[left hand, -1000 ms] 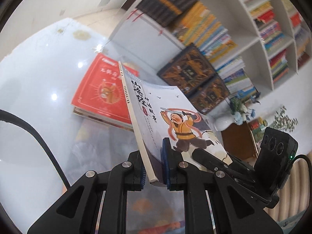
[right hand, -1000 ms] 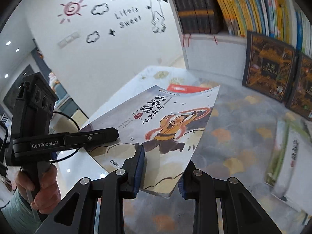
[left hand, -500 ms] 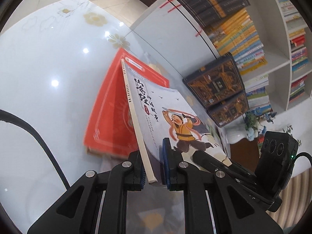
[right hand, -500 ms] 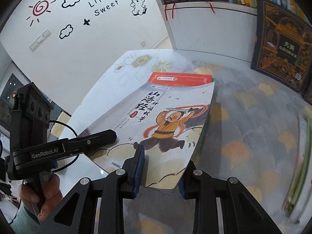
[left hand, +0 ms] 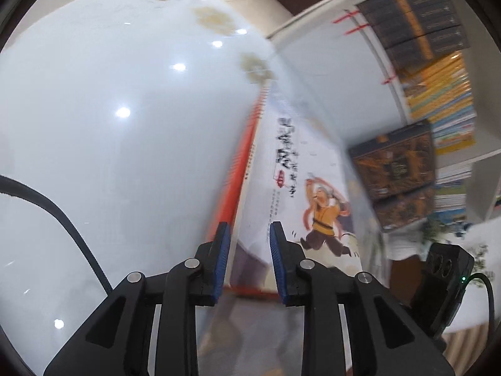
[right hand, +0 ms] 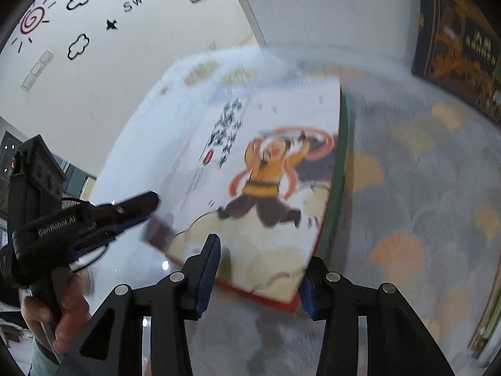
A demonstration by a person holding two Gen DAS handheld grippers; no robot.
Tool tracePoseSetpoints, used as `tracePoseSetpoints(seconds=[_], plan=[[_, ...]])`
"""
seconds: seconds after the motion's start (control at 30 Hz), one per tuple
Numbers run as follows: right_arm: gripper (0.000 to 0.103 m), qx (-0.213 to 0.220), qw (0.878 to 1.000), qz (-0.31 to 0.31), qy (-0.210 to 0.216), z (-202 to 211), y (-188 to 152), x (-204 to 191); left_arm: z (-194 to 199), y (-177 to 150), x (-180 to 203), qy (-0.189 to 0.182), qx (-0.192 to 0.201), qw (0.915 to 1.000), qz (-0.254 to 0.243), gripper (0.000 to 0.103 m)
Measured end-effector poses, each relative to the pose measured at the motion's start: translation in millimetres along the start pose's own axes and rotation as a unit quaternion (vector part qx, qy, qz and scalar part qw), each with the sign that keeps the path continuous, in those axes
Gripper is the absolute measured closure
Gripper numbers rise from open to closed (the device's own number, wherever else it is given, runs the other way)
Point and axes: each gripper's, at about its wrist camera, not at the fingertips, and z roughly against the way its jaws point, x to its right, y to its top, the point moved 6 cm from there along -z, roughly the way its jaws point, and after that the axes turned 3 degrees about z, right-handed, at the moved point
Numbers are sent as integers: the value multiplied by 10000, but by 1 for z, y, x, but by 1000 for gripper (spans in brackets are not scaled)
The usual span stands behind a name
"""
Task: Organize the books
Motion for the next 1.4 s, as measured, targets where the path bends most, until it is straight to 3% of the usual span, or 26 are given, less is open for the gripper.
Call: tracePoseSetpoints(seconds=[0.23, 0.3, 0.43, 0.53, 0.7, 0.83, 0.9, 1.0, 1.07, 1.2, 1.3, 1.4], plan=[[59, -196, 9992, -49, 348, 29, -68, 10, 26, -43, -11, 473, 12, 9986, -255, 80], [59, -196, 9994, -13, 277, 43, -95, 16, 28, -59, 4, 458, -56, 9974, -554, 77], [57, -165, 9989, -398, 181, 75, -152, 47, 19, -106, 50, 388, -449, 9911, -1196, 57], [57, -41, 9948, -1001, 155, 102, -189, 86, 8, -142, 91, 340, -671, 9835, -1642, 57], [57, 452, 9775, -2057, 155, 159, -231, 168, -17, -205, 154, 132, -1037, 9729, -2065, 57], [56, 853, 9664, -2417, -203, 217, -263, 240, -46, -260, 206, 114, -1351, 9626, -2344, 57], [50, 1017, 9594, -2585, -482, 245, -284, 273, -64, -295, 236, 26, -1575, 9557, -2487, 57], [49, 1308, 9387, -3065, -884, 286, -319, 331, -91, -346, 274, -217, -2006, 9415, -2698, 57], [49, 1509, 9183, -3472, -1158, 313, -353, 373, -118, -390, 305, -381, -2263, 9290, -2904, 57], [53, 1640, 8928, -3872, -1613, 352, -402, 442, -162, -445, 346, -557, -2587, 9168, -2992, 59], [62, 1618, 8901, -3849, -1825, 366, -412, 483, -191, -475, 374, -589, -2598, 9110, -3149, 63], [67, 1462, 8951, -3772, -1874, 361, -406, 511, -212, -491, 392, -578, -2531, 9128, -3154, 63]])
